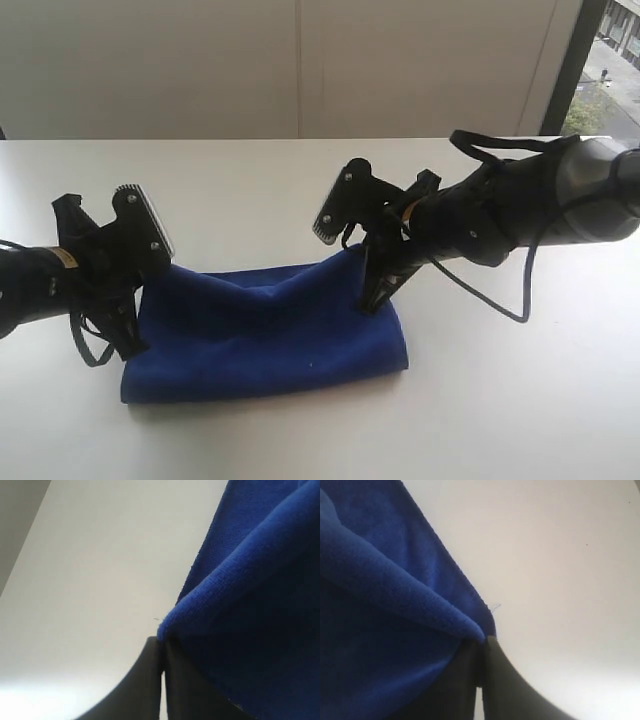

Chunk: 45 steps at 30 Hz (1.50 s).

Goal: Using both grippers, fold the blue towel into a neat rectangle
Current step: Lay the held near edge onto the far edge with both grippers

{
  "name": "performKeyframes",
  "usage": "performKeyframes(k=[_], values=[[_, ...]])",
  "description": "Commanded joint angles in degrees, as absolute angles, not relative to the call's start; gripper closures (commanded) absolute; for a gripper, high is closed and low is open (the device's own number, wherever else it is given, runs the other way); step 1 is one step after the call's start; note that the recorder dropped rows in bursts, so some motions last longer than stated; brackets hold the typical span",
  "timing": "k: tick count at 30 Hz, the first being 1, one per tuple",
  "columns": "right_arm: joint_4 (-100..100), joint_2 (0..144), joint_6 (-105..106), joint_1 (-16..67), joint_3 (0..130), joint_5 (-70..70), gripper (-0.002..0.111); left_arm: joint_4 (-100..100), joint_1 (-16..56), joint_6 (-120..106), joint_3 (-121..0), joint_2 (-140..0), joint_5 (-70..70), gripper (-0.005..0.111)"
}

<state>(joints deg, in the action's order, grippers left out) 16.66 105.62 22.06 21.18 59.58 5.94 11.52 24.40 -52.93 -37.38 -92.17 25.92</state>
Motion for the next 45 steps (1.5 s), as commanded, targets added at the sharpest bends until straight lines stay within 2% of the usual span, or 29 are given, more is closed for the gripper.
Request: performKeyframes(k=[1, 19, 35, 40, 42, 45], values=[[16.81, 106.39, 22.16, 19.63, 60.93, 4.61, 0.108, 11.90, 24.01, -53.64, -38.72, -94.21, 25.19, 0.107], [16.81, 112.12, 22.58, 17.05, 61.64, -4.12, 0.108, 12.82, 24.01, -53.96, -40.60, -100.09, 29.35, 0.107], [16.57, 120.89, 22.58, 14.45, 67.48, -5.77, 0.108, 13.69, 24.01, -53.96, -40.80, -104.71, 30.94, 0.107], [16.57, 121.54, 23.07, 13.67, 67.48, -13.34, 0.108, 14.14, 24.01, -53.96, -40.80, -104.71, 28.98, 0.107], [16.57, 121.54, 23.68, 13.67, 67.48, -14.10, 0.103, 14.14, 24.01, -53.96, -40.80, -104.71, 28.61, 0.107], [16.57, 121.54, 24.02, 13.67, 67.48, -13.89, 0.085, 14.14, 24.01, -53.96, -40.80, -104.71, 28.61, 0.107]])
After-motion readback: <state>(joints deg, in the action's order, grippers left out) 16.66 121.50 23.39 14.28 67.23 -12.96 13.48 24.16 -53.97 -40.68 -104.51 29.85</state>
